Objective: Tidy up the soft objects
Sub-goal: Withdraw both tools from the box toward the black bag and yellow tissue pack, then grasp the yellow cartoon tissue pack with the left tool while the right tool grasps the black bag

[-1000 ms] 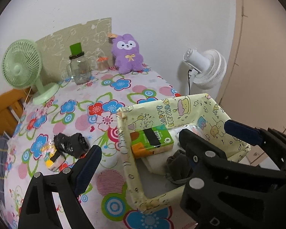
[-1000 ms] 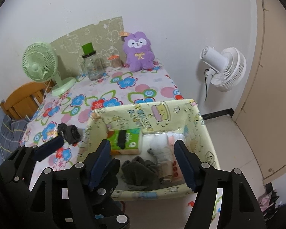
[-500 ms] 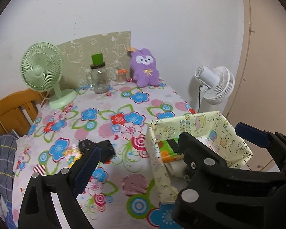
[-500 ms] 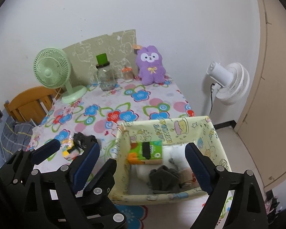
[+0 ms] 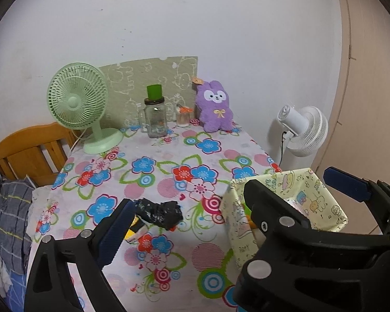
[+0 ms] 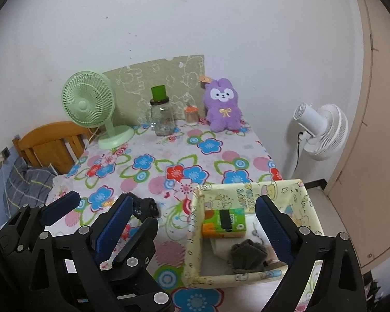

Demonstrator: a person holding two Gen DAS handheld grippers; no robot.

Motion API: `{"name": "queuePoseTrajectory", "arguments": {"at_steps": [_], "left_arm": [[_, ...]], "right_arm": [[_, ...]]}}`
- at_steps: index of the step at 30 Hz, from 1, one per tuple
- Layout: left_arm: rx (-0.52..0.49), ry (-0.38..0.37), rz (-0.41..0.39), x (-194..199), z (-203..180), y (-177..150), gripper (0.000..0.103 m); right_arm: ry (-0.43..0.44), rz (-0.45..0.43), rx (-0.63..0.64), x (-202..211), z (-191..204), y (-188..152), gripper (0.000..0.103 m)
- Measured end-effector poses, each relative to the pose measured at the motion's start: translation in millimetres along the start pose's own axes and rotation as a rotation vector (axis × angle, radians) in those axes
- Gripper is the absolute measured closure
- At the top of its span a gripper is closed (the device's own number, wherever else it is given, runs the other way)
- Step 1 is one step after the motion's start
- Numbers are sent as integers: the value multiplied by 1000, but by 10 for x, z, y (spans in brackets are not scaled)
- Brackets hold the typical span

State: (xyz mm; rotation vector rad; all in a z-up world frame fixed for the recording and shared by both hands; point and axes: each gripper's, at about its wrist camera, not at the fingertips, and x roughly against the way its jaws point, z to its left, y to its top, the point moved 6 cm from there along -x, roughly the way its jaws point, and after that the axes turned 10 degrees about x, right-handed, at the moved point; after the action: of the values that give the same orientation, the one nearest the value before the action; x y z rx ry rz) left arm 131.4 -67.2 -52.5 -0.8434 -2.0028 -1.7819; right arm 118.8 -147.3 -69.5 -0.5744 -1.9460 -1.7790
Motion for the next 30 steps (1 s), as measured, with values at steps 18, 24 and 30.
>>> {"name": "queuePoseTrajectory", "arguments": {"at_steps": [18,24,30], "left_arm": [[32,28,-40,57,410,55,3],[41,54,-38,-34,571,32,3],[47,86,-39,-136,744,-12,3]], "right_arm": [[27,-43,46,-23,421,124,6],[28,-25,37,-159,521,101,6],[21,-29,59,-312,658,80,6]]}}
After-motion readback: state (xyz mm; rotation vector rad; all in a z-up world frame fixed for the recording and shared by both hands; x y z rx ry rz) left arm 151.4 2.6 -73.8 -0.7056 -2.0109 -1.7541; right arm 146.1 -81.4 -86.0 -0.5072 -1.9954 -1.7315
